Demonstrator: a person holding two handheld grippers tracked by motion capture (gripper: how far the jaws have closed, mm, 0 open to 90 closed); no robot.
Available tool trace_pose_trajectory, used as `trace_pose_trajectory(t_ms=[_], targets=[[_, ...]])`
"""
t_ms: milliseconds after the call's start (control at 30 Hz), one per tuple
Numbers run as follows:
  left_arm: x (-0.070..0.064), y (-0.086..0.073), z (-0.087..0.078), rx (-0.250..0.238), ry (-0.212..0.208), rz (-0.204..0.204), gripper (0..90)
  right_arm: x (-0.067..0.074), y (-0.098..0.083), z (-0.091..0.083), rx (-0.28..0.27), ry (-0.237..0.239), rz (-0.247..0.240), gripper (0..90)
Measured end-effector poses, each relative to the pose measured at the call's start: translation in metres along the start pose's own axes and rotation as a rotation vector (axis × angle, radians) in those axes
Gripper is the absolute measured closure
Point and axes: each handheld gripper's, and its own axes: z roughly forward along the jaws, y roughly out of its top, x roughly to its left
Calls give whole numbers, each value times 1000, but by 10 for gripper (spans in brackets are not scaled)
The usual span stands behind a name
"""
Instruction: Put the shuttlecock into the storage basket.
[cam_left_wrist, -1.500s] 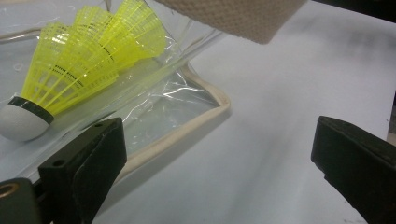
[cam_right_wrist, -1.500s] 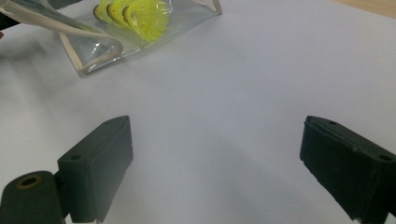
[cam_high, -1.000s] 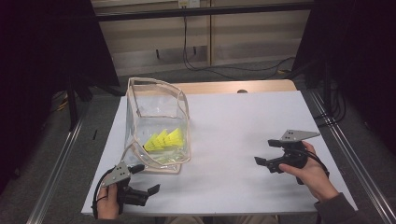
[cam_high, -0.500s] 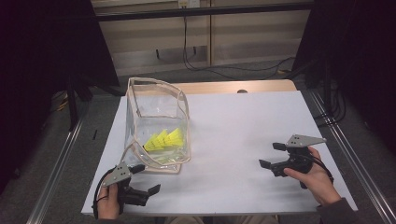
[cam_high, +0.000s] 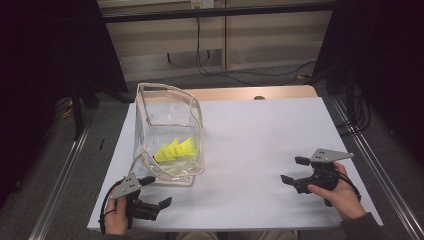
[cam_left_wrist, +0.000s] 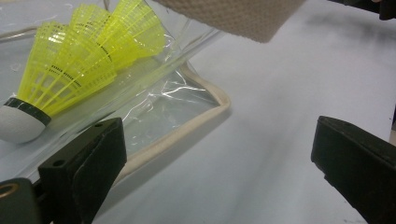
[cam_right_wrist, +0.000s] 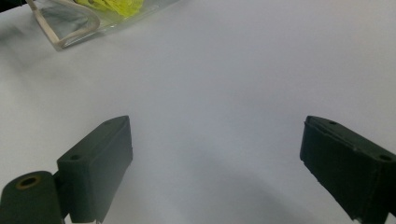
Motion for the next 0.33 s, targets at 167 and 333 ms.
trace_pose_trajectory(t_ms=[167,333], targets=[[0,1,0,4,2,4,30,-1,-3,-2,-8,-6,6,87],[0,0,1,-1,-2,-4,30,0,-3,-3,-12,-5,6,86]])
